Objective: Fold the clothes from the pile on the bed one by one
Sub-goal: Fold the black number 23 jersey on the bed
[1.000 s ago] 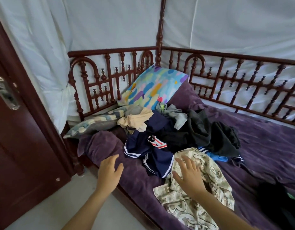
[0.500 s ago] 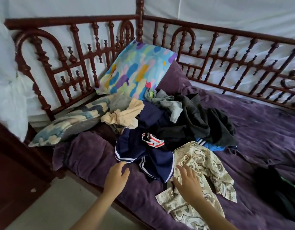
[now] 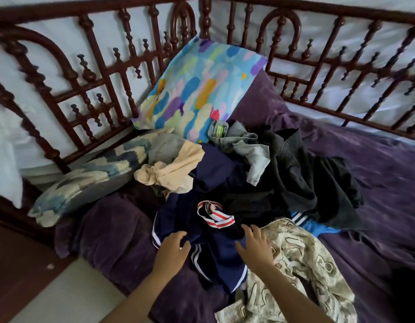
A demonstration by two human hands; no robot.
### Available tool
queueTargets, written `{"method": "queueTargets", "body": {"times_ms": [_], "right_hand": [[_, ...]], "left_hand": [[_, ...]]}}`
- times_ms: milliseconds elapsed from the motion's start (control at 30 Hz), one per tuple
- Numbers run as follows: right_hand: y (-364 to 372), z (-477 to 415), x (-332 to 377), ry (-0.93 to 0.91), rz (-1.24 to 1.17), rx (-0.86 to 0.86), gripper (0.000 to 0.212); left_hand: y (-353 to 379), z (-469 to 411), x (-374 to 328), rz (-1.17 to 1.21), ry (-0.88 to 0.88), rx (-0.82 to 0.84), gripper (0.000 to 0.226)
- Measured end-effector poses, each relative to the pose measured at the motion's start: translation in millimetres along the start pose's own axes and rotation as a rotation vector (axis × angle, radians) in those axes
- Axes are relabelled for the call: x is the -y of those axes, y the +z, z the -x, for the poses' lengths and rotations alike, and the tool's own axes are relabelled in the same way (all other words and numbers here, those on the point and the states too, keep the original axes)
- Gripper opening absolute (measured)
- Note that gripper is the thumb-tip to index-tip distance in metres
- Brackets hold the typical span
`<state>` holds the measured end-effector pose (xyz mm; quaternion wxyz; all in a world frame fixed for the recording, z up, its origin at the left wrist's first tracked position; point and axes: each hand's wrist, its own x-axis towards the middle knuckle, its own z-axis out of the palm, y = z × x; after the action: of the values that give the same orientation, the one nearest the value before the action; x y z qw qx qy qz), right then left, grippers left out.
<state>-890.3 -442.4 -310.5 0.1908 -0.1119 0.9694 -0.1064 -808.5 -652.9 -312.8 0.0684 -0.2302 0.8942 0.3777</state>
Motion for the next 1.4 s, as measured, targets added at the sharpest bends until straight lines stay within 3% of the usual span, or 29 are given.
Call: {"method": "queueTargets", "body": {"times_ms": [233,400,500,600,733,867,1000,1167,1300,1400], "right_hand": [[-9.4,-76.1,13.6,-0.066,0.093,0.014,0.064],[-11.6,-128.3,5.4,-0.144,0.259,0.07,0.073],[-6.5,-148.0,0.7,-0.207,0.378,0.152,0.078],[1.6,-149.8,-0.2,-0.183,0.392,0.171,0.073],[-0.9,-131.8,1.8,-0.146,0.321,-0.052,0.062],[-0.1,-106.2,-9.9,0.014,0.152,0.015,0.045],[-20.1,-76.2,-26.0,0.103,-0.012,-0.133,0.047],[-88.6,-35.5,-37.5,0.212,-0.262,-0.45,0.039],[-143.8,-3.8,-55.5,0.245,-0.304,-0.694,0.04],[-176.6,17.6,-69.3,0.278,-0.348,-0.816,0.035]], "left_hand": [[19.6,-82.0,-25.7,-0.063,0.068,0.085,0.051],[35.3,-136.1,-37.1,-0.385,0.158,0.268,0.07],[44.7,-150.9,-36.1,-0.532,0.258,0.425,0.056],[51.1,-155.4,-27.2,-0.607,0.299,0.46,0.039],[44.4,-159.5,-21.6,-0.567,0.303,0.407,0.041],[20.9,-157.3,-22.5,-0.398,0.346,0.309,0.031],[-10.7,-144.1,-33.7,-0.262,0.366,0.23,0.007],[-45.0,-113.2,-63.5,-0.076,0.414,0.123,0.009],[-73.2,-88.6,-92.6,0.096,0.36,0.08,0.017],[-96.0,-72.4,-121.9,0.138,0.43,-0.009,0.023]]}}
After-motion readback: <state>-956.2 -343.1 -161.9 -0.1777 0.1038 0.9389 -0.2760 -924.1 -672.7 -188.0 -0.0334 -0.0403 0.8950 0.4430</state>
